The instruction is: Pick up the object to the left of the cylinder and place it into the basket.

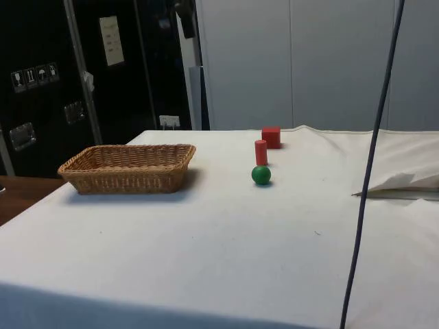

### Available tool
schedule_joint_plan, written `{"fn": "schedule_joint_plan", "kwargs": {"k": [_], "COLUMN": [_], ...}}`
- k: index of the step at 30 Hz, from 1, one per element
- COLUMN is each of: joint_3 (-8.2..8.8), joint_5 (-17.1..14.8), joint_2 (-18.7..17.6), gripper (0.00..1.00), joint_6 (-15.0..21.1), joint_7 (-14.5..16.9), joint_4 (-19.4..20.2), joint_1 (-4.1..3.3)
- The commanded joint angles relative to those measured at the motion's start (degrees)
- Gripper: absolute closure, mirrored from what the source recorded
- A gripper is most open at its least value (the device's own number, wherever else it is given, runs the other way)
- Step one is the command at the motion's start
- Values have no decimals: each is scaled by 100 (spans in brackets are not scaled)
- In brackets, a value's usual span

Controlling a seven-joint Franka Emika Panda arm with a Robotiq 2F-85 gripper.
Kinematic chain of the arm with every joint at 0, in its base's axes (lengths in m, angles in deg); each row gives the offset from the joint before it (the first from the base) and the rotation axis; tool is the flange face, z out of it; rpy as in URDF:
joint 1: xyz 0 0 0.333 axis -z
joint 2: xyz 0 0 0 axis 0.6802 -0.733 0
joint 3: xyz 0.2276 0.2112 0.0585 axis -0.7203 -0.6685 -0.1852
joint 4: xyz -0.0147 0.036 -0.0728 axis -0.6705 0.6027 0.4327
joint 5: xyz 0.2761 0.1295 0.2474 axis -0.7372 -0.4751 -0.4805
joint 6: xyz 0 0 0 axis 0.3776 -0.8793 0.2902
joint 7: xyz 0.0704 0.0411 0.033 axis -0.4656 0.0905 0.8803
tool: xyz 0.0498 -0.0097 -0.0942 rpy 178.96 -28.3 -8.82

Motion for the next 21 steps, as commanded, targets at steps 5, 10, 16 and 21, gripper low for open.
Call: {"fn": "schedule_joint_plan", "kwargs": {"k": [5,10,16,21], "joint_3": [-97,-183,-327,-378], "joint_5": [235,372,602,716], "joint_2": [160,269,464,596], "gripper": [0,0,0,0], "joint_6": [120,189,332,453], "joint_7": [-195,-315,-504,-590], "joint_4": [235,407,716,928], "joint_1": [-52,-52,-34,-29]}}
